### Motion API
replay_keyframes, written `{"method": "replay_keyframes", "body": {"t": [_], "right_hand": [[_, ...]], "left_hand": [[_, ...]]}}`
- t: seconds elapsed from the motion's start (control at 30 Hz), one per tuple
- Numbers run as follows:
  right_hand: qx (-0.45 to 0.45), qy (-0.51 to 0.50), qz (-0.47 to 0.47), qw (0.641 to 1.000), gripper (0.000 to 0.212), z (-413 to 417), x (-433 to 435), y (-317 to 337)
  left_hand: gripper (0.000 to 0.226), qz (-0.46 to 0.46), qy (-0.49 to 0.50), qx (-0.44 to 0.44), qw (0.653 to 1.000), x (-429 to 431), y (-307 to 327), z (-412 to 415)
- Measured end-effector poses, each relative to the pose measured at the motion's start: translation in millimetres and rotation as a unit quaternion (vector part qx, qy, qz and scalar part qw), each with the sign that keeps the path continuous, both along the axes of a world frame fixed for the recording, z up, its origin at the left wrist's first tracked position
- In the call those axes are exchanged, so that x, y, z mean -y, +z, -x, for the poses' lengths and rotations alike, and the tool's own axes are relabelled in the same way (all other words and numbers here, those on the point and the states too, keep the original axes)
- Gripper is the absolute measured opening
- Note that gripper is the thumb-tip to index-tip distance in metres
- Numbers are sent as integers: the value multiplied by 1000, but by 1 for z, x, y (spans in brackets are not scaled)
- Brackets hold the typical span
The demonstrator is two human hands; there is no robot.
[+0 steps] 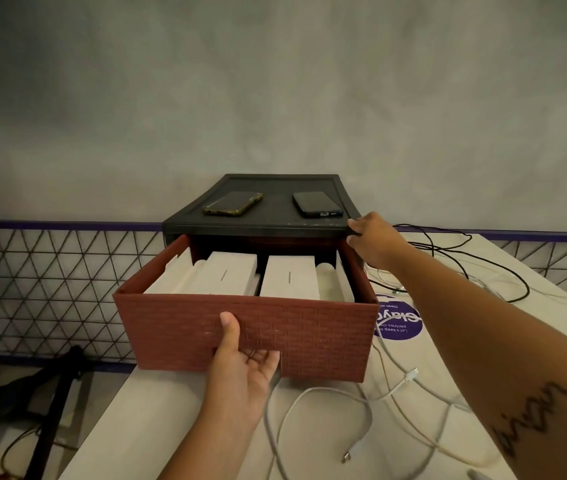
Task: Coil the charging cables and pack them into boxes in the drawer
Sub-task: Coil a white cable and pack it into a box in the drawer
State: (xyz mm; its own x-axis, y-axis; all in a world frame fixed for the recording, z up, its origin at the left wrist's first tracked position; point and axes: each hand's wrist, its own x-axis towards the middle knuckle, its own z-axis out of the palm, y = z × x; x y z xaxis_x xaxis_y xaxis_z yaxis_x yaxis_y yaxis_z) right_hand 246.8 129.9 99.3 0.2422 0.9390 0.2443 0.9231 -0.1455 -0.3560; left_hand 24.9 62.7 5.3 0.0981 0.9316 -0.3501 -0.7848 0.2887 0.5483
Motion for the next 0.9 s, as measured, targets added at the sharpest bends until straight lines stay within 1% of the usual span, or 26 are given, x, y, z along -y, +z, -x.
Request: {"method": "replay_keyframes", "body": {"t": [0.2, 0.3, 0.4, 0.47, 0.53, 0.6, 0.63, 0.7, 0.77, 0.8, 0.83, 0.9], "right_hand": [[-8, -4, 23, 1000, 45, 3, 2, 0], [0, -3, 25, 1000, 52, 1, 4, -5], [-10, 2, 27, 1000, 59, -1, 7, -11], [-8, 7, 30, 999, 61, -2, 9, -11], [2, 16, 38, 999, 61, -1, 13, -11], [2, 33, 52, 998, 55, 3, 22, -14], [-13, 44, 60, 997, 53, 5, 28, -15], [-79, 59, 64, 993, 49, 11, 46, -20], [-147, 67, 50, 986, 48, 15, 69, -24], [-179, 73, 38, 980, 48, 17, 81, -26], [-214, 84, 24, 973, 48, 18, 93, -29], [-289, 109, 1, 951, 46, 19, 112, -34]], "left_hand": [[49, 12, 9, -15, 1000, 34, -2, 19], [48, 4, 0, -6, 1000, 44, -2, 25], [44, 7, -2, -20, 1000, 49, 0, 27], [43, 19, 1, -54, 998, 50, 0, 28], [43, 26, -9, -133, 991, 51, -2, 30], [39, 17, -46, -227, 973, 54, -4, 31], [37, 7, -78, -272, 959, 56, -4, 33], [30, -30, -159, -363, 918, 61, 3, 33], [27, -89, -225, -432, 869, 65, 18, 34], [25, -127, -238, -452, 850, 66, 30, 35], [23, -167, -238, -458, 840, 65, 43, 35], [19, -236, -199, -464, 830, 58, 70, 35]]}}
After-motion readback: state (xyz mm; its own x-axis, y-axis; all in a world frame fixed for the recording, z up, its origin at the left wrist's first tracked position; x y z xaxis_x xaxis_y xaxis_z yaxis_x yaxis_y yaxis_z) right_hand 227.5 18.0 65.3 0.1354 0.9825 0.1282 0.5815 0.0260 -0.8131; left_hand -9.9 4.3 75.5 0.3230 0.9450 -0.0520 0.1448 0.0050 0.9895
